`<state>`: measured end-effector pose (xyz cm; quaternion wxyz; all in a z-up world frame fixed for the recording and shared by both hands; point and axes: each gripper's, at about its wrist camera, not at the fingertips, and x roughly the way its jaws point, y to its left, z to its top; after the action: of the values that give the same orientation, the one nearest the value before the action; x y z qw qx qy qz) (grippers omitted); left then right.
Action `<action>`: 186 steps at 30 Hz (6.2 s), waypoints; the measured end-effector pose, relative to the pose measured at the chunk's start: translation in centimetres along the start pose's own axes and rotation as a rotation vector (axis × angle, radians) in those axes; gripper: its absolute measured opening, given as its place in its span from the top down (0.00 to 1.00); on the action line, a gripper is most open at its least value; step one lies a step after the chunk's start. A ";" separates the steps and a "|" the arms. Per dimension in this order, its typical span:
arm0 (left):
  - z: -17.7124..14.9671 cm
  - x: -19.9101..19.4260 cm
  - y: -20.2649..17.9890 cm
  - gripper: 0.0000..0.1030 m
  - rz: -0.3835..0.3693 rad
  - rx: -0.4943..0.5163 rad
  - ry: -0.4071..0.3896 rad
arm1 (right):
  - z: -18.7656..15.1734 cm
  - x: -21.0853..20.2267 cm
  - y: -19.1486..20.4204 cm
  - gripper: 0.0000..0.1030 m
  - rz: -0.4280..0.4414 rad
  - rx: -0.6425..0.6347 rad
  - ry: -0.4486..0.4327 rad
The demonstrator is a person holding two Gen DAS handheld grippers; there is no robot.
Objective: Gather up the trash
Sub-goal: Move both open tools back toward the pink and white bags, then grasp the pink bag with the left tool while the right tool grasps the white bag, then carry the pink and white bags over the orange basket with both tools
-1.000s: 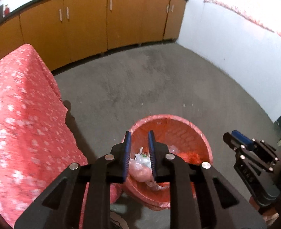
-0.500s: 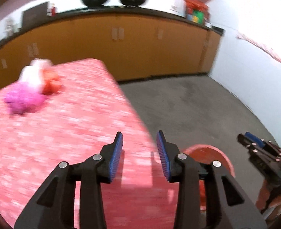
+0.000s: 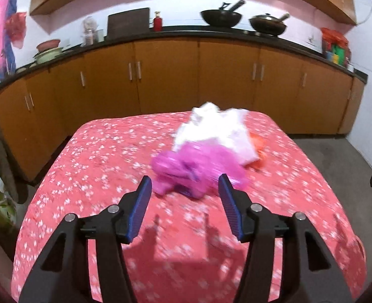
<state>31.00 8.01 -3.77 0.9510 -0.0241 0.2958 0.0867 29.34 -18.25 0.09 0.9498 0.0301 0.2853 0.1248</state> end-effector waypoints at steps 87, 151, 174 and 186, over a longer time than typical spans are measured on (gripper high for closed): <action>-1.6 0.3 13.1 0.93 0.093 -0.033 0.018 | 4.3 7.8 11.8 0.98 0.102 -0.144 -0.015; -4.9 -9.9 -21.2 0.94 -0.433 0.288 -0.036 | -6.7 -13.7 -18.5 0.98 -0.460 0.160 -0.132; -15.2 -8.9 -34.8 0.94 -0.531 0.483 0.126 | -16.7 -11.8 -27.2 0.98 -0.557 0.284 0.029; -17.6 -6.5 -38.4 0.94 -0.524 0.529 0.191 | -19.5 -9.2 -28.4 0.98 -0.514 0.296 0.103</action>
<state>22.76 -32.44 -14.76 0.8826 0.1392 0.3788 -0.2412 17.43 -48.29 -14.95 0.9199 0.0885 0.3463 -0.1614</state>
